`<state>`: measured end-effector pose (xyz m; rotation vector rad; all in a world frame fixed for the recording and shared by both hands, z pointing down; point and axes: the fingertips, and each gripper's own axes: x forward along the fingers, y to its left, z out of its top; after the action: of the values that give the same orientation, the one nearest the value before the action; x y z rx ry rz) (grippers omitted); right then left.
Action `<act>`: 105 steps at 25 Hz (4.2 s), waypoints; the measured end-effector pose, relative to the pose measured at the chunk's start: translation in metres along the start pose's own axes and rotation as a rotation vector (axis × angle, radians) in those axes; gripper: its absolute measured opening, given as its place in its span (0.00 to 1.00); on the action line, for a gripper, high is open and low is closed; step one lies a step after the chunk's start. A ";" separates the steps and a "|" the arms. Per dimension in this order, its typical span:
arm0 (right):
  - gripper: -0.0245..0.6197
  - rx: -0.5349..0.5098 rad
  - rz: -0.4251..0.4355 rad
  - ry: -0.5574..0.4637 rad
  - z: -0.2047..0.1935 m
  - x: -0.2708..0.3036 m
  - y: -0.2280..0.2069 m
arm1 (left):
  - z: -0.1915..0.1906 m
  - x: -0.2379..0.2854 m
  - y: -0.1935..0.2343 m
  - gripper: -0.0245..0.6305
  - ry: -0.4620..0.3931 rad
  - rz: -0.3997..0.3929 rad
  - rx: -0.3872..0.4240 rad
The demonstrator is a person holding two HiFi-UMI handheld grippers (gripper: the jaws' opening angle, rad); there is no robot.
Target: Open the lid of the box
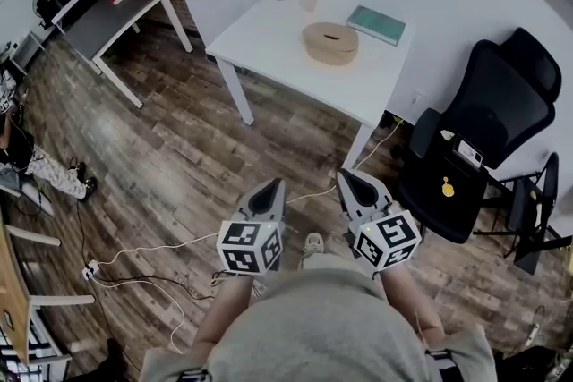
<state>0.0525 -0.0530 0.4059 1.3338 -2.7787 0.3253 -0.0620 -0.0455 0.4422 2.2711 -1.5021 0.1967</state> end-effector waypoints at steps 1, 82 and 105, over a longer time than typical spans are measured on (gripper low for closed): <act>0.04 -0.009 0.005 -0.001 0.003 0.007 -0.007 | 0.005 0.009 0.002 0.05 -0.005 0.003 -0.005; 0.27 -0.261 -0.367 0.370 -0.009 0.442 -0.320 | 0.107 0.539 0.194 0.36 0.364 -0.562 0.275; 0.33 -0.672 -0.152 0.736 -0.072 0.491 -0.353 | 0.047 0.615 0.186 0.50 0.507 -0.643 0.444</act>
<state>0.0137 -0.6297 0.5988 0.9713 -1.9019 -0.1128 0.0164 -0.6490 0.6538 2.6296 -0.4675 0.8961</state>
